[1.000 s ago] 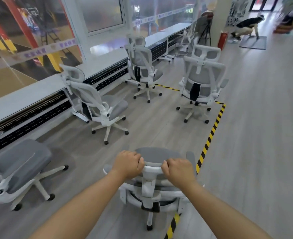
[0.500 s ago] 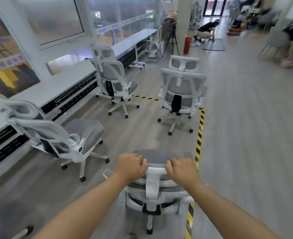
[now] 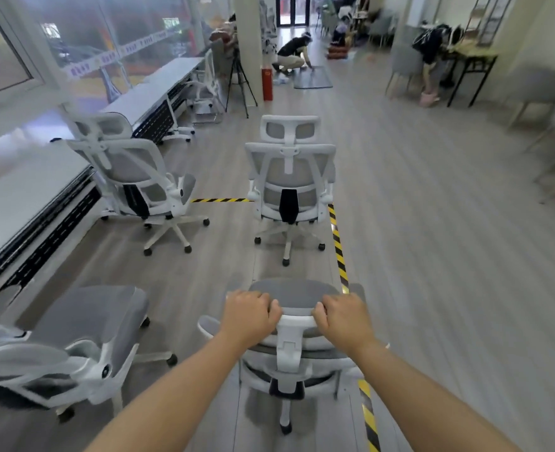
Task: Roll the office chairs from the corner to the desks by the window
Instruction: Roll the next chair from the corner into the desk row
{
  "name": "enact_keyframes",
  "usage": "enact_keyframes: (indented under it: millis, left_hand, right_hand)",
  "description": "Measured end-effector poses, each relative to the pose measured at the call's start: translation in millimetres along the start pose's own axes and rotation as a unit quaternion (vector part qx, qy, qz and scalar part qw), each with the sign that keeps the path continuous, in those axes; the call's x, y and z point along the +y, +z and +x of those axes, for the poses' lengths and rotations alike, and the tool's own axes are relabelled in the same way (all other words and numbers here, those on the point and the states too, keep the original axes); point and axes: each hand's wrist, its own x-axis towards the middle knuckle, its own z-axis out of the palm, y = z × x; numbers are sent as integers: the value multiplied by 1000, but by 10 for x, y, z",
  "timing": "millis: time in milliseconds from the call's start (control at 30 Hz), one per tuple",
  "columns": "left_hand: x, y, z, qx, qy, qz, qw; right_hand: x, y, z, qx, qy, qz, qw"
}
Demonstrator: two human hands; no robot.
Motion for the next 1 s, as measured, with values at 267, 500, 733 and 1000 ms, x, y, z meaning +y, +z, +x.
enact_keyframes:
  millis: [267, 500, 733, 1000]
  left_hand:
    - [-64, 5, 209, 19, 23, 8, 1000]
    - [34, -53, 127, 30, 28, -9, 999]
    - [95, -109, -29, 19, 29, -6, 999]
    - [185, -138, -142, -15, 29, 4, 999]
  right_hand:
    - [17, 38, 208, 26, 8, 14, 1000]
    - [107, 49, 111, 12, 2, 22, 1000]
    - [62, -22, -65, -2, 8, 9, 1000]
    - [81, -117, -219, -22, -1, 35, 999]
